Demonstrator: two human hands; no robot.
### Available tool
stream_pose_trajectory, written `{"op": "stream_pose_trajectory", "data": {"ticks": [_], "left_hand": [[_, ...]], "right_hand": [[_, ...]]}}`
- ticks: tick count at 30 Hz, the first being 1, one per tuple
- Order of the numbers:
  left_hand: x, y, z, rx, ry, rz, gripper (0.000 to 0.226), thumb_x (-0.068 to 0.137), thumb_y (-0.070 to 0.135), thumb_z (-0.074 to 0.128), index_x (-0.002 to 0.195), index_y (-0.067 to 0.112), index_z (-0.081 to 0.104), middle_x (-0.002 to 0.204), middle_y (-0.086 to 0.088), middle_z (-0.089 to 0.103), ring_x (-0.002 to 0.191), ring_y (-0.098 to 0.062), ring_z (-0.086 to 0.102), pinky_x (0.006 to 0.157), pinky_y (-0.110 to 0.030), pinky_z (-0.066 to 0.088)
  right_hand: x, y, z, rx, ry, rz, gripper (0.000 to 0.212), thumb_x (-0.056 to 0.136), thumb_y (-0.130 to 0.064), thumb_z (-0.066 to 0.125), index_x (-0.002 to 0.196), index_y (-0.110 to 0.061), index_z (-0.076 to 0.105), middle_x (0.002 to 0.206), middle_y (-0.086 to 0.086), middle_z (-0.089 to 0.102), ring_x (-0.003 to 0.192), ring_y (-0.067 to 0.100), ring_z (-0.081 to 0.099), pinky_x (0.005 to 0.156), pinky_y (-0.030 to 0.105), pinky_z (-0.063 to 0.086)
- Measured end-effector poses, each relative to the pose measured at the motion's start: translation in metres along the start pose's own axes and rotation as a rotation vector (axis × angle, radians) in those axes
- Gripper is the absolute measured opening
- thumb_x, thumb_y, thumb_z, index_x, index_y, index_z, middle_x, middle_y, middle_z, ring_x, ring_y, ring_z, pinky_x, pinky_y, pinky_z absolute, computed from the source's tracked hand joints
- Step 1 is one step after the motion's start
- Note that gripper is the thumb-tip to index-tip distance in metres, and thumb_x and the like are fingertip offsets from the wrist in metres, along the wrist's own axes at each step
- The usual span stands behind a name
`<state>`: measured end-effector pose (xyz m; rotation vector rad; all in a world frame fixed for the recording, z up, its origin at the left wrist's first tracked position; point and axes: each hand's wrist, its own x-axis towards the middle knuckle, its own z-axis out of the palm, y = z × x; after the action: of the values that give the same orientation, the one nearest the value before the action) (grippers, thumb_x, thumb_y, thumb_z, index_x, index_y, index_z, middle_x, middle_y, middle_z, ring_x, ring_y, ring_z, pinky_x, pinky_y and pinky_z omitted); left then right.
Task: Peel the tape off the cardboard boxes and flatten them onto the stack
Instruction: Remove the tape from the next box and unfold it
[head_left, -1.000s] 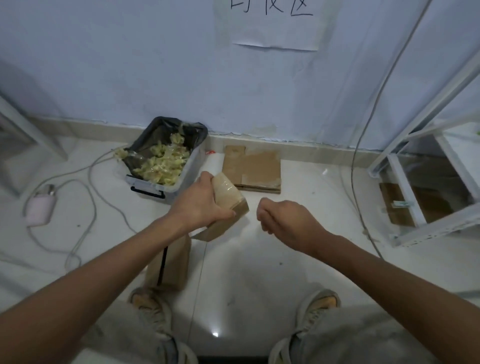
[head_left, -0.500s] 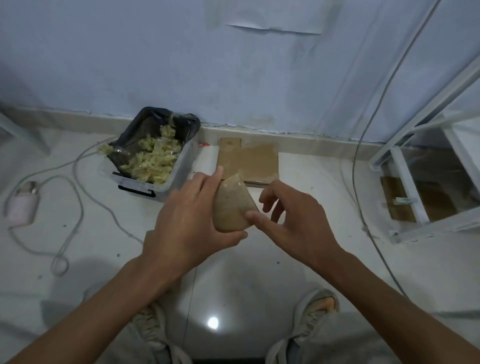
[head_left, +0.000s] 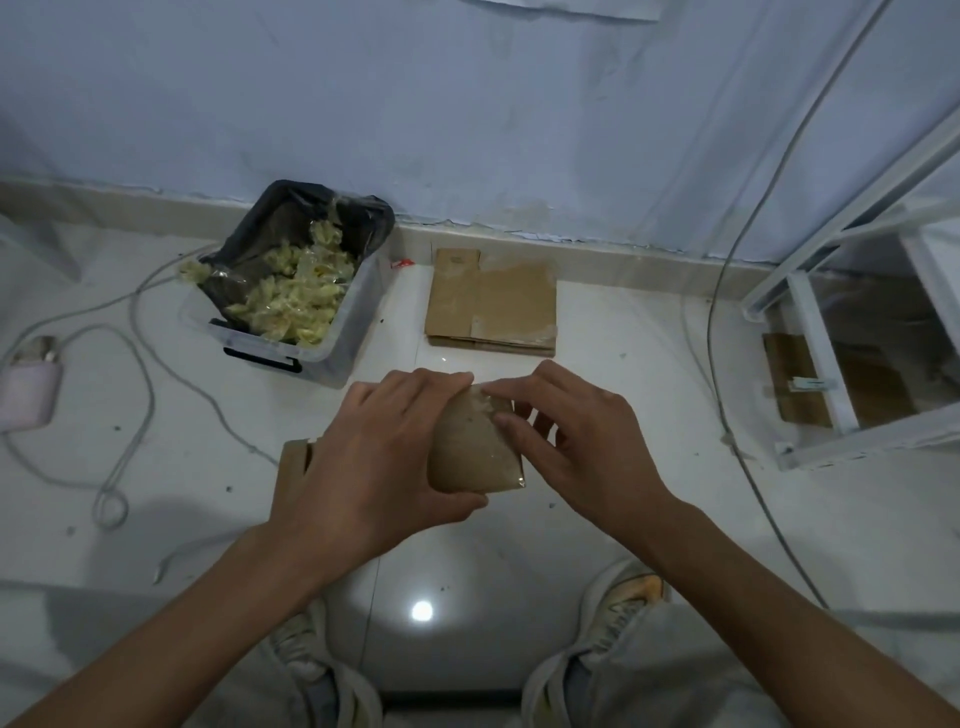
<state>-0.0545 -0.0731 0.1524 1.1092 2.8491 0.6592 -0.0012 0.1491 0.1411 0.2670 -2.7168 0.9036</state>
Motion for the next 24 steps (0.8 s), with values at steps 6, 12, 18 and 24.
{"op": "stream_pose_trajectory", "data": {"ticks": [6, 12, 18, 24], "left_hand": [[0.000, -0.005, 0.000, 0.015, -0.058, 0.015, 0.098, 0.064, 0.081, 0.060, 0.144, 0.027, 0.046, 0.133, 0.006, 0.060, 0.114, -0.014, 0.055, 0.094, -0.034, 0.040], [-0.001, -0.010, 0.003, 0.089, -0.097, 0.089, 0.097, 0.062, 0.077, 0.064, 0.143, 0.026, 0.047, 0.131, 0.006, 0.062, 0.112, -0.016, 0.059, 0.094, -0.037, 0.045], [-0.002, -0.011, 0.008, 0.147, -0.116, 0.128, 0.103, 0.056, 0.072, 0.082, 0.141, 0.026, 0.047, 0.129, 0.004, 0.065, 0.108, -0.019, 0.064, 0.092, -0.041, 0.050], [0.003, -0.020, -0.004, 0.057, -0.211, 0.160, 0.099, 0.059, 0.077, 0.073, 0.144, 0.032, 0.046, 0.132, 0.011, 0.060, 0.111, -0.007, 0.051, 0.088, -0.029, 0.038]], "right_hand": [[0.000, 0.001, 0.000, 0.021, -0.052, -0.015, 0.009, 0.104, -0.034, 0.061, 0.111, -0.030, 0.065, 0.094, -0.017, 0.062, 0.070, 0.006, 0.061, 0.060, 0.035, 0.056], [0.004, 0.001, -0.005, 0.078, -0.307, 0.069, 0.008, 0.107, -0.029, 0.055, 0.111, -0.033, 0.049, 0.073, -0.010, 0.063, 0.062, 0.010, 0.063, 0.062, 0.042, 0.057], [0.002, 0.004, -0.003, 0.060, -0.389, 0.055, 0.003, 0.110, -0.026, 0.047, 0.109, -0.029, 0.049, 0.072, -0.012, 0.063, 0.063, 0.010, 0.064, 0.063, 0.041, 0.058], [0.005, 0.009, -0.012, 0.261, -0.487, 0.084, 0.013, 0.110, -0.015, 0.048, 0.104, -0.025, 0.052, 0.072, -0.006, 0.067, 0.069, 0.015, 0.068, 0.061, 0.026, 0.052]]}}
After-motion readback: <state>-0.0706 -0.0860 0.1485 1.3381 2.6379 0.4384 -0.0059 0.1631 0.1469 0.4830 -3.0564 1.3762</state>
